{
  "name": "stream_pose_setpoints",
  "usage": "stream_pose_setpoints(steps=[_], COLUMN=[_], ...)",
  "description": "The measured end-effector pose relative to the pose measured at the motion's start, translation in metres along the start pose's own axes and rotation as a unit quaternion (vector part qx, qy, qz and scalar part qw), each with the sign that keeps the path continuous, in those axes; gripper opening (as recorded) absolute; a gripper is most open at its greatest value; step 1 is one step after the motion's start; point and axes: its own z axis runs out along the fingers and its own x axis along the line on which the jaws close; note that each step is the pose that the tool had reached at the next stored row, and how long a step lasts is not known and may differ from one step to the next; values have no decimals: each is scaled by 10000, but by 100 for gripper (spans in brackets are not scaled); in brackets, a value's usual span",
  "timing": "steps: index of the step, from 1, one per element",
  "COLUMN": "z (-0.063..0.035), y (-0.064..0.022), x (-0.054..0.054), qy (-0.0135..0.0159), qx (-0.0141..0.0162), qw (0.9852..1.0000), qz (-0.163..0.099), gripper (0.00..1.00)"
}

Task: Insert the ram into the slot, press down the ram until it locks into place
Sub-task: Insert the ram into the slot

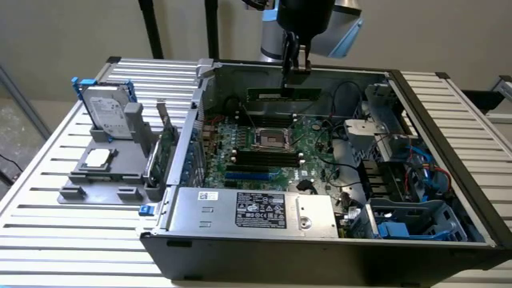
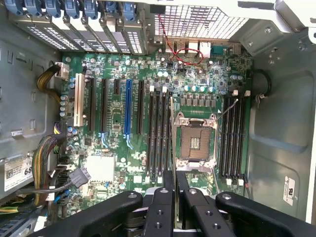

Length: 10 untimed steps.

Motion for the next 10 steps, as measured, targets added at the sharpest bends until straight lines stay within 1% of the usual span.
stream_pose_setpoints(steps=[4, 5, 10], z=[31, 47, 113], y=[0, 2, 42], x=[1, 1, 15], qy=[-12, -11, 1], qx=[5, 6, 5], qw=[9995, 9993, 9990], qz=[321, 382, 439], gripper=[14, 14, 14])
